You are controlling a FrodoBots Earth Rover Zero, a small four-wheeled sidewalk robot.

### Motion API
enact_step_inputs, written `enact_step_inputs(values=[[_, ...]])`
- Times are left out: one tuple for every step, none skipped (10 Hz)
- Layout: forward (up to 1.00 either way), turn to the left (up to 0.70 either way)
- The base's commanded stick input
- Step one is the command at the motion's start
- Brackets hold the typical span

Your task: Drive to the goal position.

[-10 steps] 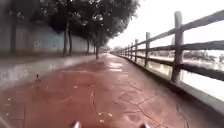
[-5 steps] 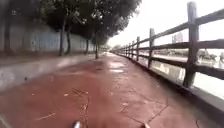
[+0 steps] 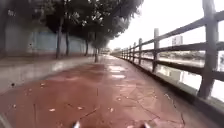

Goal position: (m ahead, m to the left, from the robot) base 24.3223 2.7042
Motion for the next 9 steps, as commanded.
enact_step_inputs(values=[[0.7, 0.0], [0.7, 0.0], [0.7, 0.0], [0.7, 0.0], [0.7, 0.0], [0.7, 0.0], [0.7, 0.0], [0.7, 0.0], [0.7, 0.0]])
